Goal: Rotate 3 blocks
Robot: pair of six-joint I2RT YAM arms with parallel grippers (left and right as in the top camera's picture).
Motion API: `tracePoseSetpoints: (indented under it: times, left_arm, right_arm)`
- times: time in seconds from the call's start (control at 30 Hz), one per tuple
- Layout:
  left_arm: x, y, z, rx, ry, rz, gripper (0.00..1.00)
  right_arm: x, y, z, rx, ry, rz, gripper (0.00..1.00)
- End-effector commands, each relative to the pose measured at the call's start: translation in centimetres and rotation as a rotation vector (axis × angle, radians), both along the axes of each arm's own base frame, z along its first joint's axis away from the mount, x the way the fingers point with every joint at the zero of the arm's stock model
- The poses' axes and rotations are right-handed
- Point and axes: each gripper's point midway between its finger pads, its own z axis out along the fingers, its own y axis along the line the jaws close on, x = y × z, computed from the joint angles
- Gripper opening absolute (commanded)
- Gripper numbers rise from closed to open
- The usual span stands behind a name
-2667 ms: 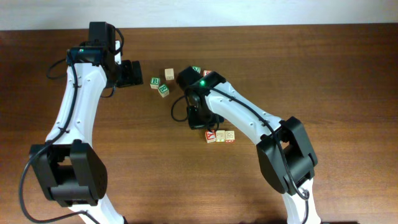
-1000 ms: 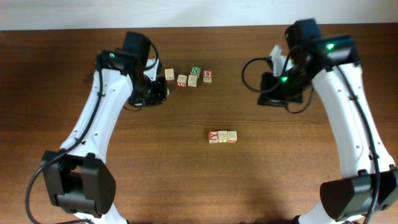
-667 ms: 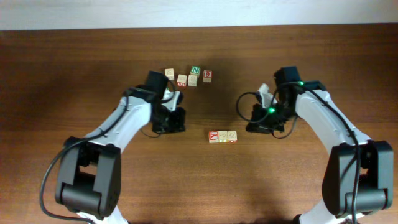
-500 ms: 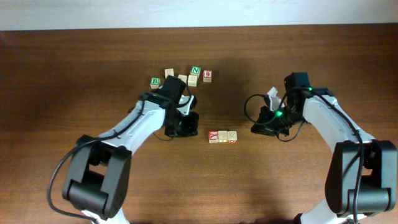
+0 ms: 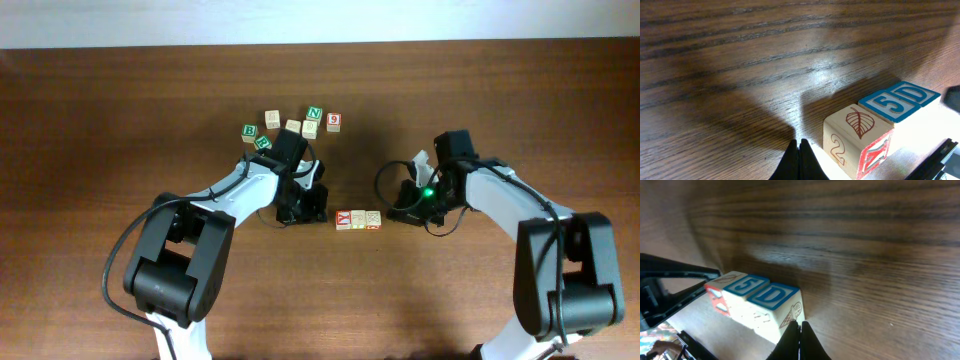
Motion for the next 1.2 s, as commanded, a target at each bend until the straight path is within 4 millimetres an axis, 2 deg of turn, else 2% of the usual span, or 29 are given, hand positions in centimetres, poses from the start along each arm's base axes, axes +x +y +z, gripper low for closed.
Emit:
tracePoseSetpoints:
  times: [0.0, 0.17, 0.7, 0.87, 0.97, 1.17]
  left_arm:
    - [-0.6, -0.2, -0.4, -0.01, 0.03, 0.009, 0.0]
    - [-0.9, -1.2, 0.5, -0.079, 0.061, 0.004, 0.0]
    - [-1.1, -1.9, 1.1, -0.128, 0.075, -0.01, 0.0]
    - [-1.1, -1.9, 1.1, -0.128, 0.074, -0.01, 0.0]
    - [-1.1, -1.9, 1.1, -0.129, 0.07, -0.016, 0.0]
    - [-1.1, -1.9, 1.1, -0.129, 0.068, -0.019, 0.0]
  right_arm:
    - [-0.7, 0.3, -1.2, -0.001, 0.047, -0.003, 0.04]
    - [-0.6, 0.3, -1.2, 0.0, 0.041, -0.002, 0.04]
    - [-1.4, 0.5, -1.7, 0.015, 0.057, 0.0, 0.04]
    - [-1.6, 2.1, -1.6, 0.019, 0.031, 0.052, 0.04]
    - [-1.7, 2.4, -1.5, 0.027, 0.032, 0.057, 0.04]
    - [-1.2, 4.1, -0.2, 0.072, 0.008, 0.094, 0.04]
